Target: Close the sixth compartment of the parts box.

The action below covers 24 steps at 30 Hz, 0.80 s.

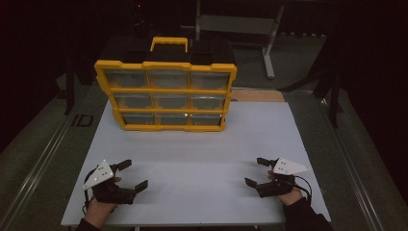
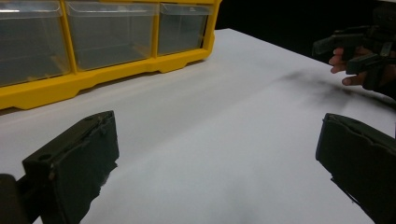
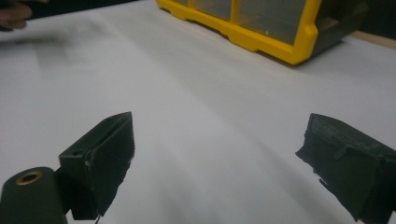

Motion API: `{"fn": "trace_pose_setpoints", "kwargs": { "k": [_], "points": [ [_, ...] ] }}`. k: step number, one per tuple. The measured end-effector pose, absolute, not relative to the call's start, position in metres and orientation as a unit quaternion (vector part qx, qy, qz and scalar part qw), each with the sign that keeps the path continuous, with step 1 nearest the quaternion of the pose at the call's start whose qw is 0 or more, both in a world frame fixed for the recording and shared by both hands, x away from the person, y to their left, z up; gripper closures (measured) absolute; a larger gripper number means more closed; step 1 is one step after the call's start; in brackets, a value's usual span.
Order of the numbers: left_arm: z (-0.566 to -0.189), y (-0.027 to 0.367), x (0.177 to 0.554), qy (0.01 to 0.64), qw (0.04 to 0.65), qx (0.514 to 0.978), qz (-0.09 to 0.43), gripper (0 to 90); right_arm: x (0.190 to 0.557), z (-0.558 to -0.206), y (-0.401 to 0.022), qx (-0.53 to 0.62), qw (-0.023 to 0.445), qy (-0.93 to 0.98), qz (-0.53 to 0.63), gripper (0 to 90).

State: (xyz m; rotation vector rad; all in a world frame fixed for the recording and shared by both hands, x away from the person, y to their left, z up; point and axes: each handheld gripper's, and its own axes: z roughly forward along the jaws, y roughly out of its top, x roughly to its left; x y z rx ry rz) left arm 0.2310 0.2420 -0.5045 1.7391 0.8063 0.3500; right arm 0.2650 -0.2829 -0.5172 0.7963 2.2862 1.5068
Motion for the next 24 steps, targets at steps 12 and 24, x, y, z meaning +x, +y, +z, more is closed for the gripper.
{"fn": "trace_pose_setpoints", "kwargs": {
  "k": [12,24],
  "points": [
    [-0.5049,0.2426,0.2312,0.342,0.561,0.739,0.148,0.0,0.2671,-0.5213,-0.2932,0.295,0.152,0.794,0.51,9.4],
    [-0.5046,0.2425,0.2309,0.342,0.562,0.738,0.148,0.0,0.2675,-0.5239,-0.289,0.291,0.143,0.796,0.511,9.4]
  ]
}}
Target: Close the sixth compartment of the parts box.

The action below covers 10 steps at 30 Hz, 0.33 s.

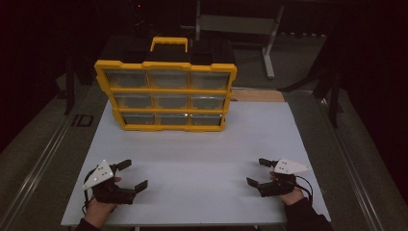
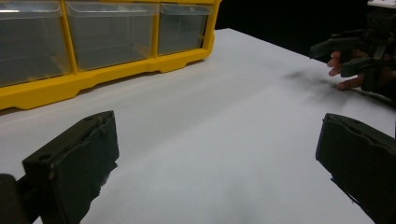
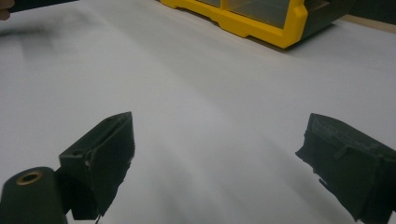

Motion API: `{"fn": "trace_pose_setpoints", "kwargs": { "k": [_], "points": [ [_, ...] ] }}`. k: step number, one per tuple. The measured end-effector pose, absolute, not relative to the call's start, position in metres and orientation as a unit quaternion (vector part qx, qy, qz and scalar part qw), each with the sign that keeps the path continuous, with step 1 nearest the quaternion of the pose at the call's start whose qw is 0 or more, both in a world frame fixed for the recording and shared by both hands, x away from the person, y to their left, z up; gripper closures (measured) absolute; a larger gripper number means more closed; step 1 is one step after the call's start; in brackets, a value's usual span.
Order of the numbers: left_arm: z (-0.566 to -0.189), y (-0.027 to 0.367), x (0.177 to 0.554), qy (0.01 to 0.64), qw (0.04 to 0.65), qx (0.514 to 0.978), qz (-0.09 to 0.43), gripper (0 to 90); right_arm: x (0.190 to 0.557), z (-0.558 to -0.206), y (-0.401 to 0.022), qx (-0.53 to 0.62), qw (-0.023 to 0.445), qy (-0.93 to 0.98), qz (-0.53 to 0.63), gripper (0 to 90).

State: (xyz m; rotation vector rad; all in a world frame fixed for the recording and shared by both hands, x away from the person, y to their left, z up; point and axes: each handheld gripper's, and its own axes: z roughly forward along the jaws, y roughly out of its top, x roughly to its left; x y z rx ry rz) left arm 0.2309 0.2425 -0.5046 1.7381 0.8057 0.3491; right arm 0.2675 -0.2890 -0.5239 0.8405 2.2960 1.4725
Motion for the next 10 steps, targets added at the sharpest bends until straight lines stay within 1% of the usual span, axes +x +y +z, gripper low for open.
{"fn": "trace_pose_setpoints", "kwargs": {
  "k": [10],
  "points": [
    [-0.5049,0.2427,0.2312,0.342,0.562,0.738,0.148,0.0,0.2682,-0.5243,-0.2892,0.291,0.142,0.796,0.511,9.4]
  ]
}}
